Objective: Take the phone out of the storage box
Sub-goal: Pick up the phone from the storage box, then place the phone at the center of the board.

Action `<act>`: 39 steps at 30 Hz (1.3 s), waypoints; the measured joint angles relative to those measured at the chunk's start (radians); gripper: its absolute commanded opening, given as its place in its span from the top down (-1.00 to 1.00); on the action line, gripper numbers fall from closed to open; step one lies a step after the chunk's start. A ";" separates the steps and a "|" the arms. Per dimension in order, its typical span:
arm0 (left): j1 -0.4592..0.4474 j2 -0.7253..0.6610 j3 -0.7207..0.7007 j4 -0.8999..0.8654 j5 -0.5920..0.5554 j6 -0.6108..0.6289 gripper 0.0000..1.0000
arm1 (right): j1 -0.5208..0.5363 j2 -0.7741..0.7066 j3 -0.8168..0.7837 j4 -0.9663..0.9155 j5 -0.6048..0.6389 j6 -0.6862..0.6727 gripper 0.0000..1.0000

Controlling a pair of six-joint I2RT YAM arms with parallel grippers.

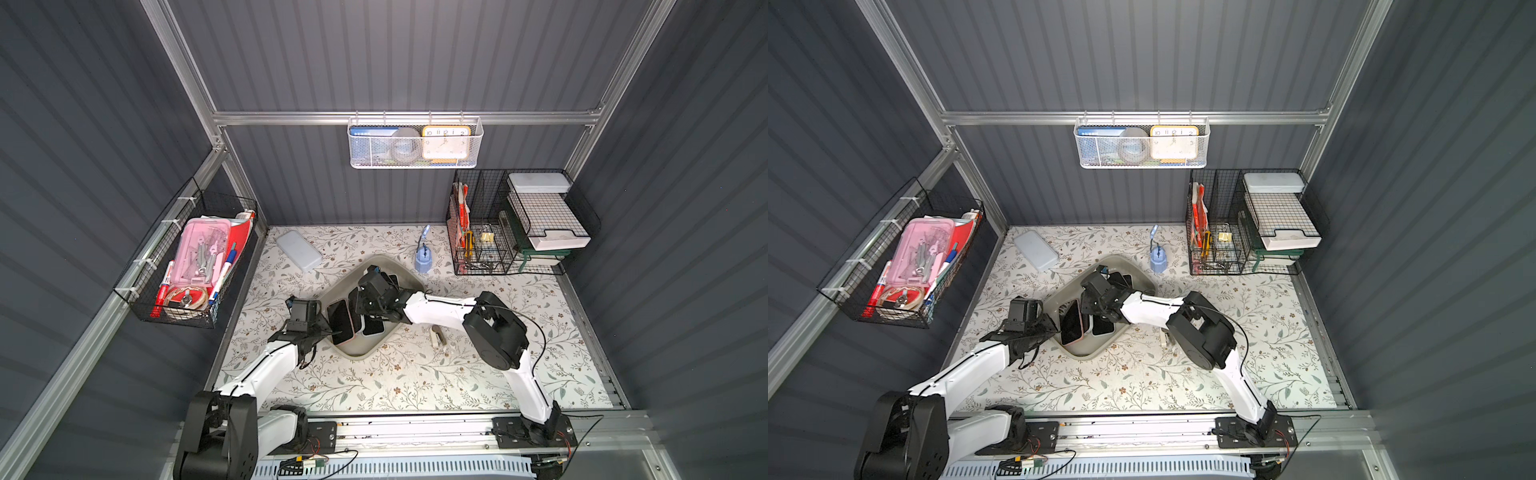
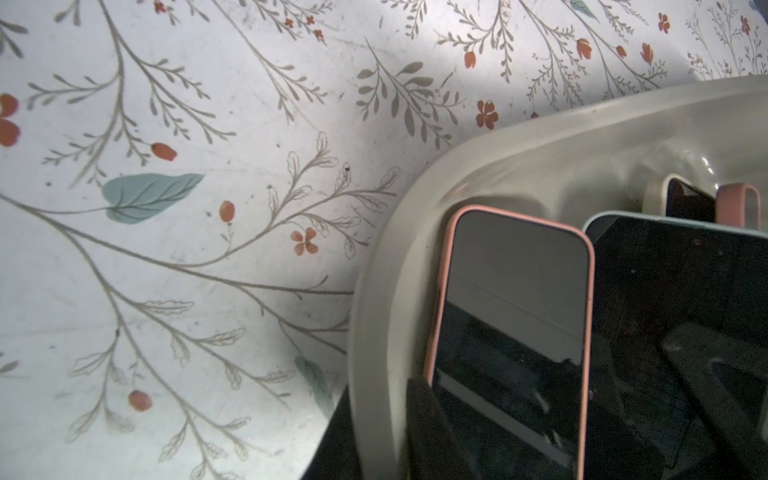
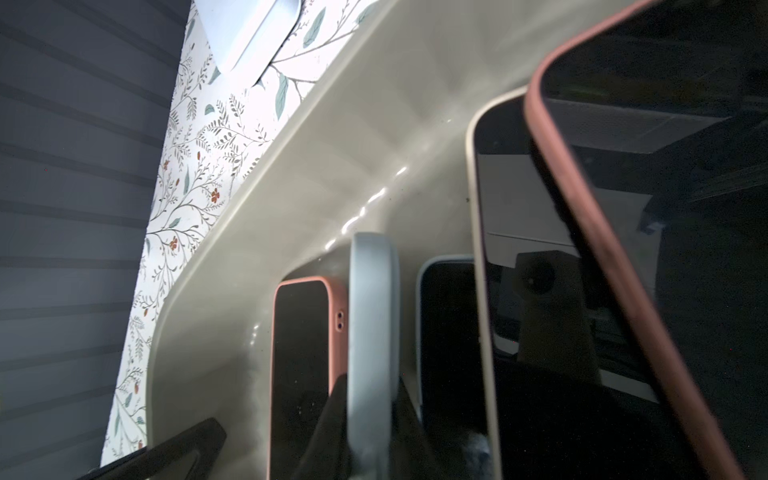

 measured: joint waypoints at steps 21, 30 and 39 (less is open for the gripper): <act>0.000 0.001 0.000 0.000 0.000 0.000 0.58 | -0.028 -0.272 -0.193 -0.050 0.055 -0.145 1.00; 0.000 0.001 0.000 0.000 0.001 0.001 0.58 | -0.286 -0.558 -0.455 -0.112 -0.198 -0.248 1.00; 0.000 0.001 0.000 0.000 0.002 0.003 0.58 | -0.639 -0.770 -0.630 -0.230 -0.432 -0.386 1.00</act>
